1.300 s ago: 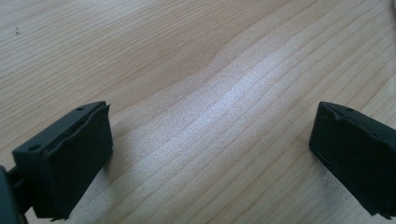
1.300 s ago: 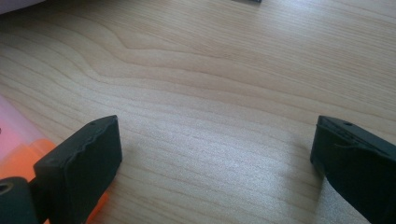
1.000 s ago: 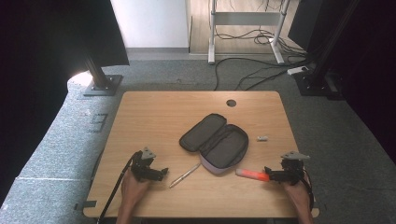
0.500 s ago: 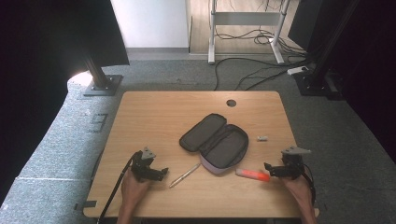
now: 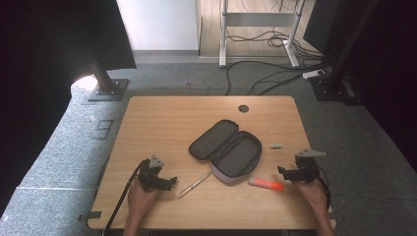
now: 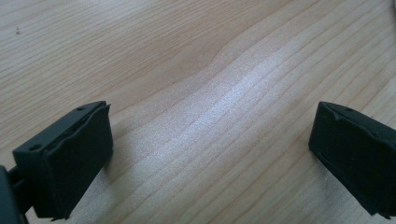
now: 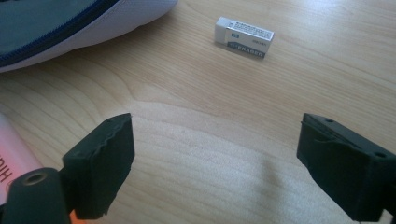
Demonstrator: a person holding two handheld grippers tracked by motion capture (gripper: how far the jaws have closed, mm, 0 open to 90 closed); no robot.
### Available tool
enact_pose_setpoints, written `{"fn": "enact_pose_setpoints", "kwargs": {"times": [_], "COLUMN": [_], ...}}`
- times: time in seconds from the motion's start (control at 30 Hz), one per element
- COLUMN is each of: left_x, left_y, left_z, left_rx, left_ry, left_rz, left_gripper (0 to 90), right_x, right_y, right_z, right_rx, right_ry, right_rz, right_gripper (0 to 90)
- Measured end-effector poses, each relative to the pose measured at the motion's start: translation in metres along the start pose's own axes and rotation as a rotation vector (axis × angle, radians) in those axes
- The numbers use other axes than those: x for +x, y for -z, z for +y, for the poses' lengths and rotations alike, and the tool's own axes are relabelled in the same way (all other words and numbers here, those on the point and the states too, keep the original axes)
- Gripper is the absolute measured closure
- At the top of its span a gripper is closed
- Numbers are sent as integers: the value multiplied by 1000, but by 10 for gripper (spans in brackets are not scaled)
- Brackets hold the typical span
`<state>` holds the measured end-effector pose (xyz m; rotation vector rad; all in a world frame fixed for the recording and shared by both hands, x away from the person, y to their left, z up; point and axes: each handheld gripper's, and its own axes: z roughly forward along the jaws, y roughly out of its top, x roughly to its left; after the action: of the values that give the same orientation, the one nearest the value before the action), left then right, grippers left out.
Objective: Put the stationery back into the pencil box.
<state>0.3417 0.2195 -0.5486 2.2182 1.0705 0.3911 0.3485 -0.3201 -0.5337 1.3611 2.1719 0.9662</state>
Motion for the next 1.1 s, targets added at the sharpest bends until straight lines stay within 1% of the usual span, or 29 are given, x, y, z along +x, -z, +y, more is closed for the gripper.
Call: {"fn": "enact_pose_setpoints", "kwargs": {"times": [0.07,0.13,0.2,0.3,0.5,0.6,0.8,0.97,1.1], "left_x": [0,0,0,0,0,0,0,0,0], "left_y": [0,0,0,0,0,0,0,0,0], "left_z": [0,0,0,0,0,0,0,0,0], "left_rx": [0,0,0,0,0,0,0,0,0], "left_ry": [0,0,0,0,0,0,0,0,0], "left_rz": [0,0,0,0,0,0,0,0,0], "left_gripper": [0,0,0,0,0,0,0,0,0], "right_x": [-1,-2,-3,-3,-7,-9,-13,-17,-20], "right_y": [-2,-3,-4,-7,-11,-14,-25,-34,-38], "right_z": [3,5,8,13,17,19,27,34,37], "right_rx": [11,14,9,1,-6,-12,-2,-1,-1], "right_ry": [12,16,15,23,18,20,35,57,64], "right_rz": [9,6,10,3,4,4,-1,1,4], "right_gripper": [130,132,139,161,191,207,233,277,306]}}
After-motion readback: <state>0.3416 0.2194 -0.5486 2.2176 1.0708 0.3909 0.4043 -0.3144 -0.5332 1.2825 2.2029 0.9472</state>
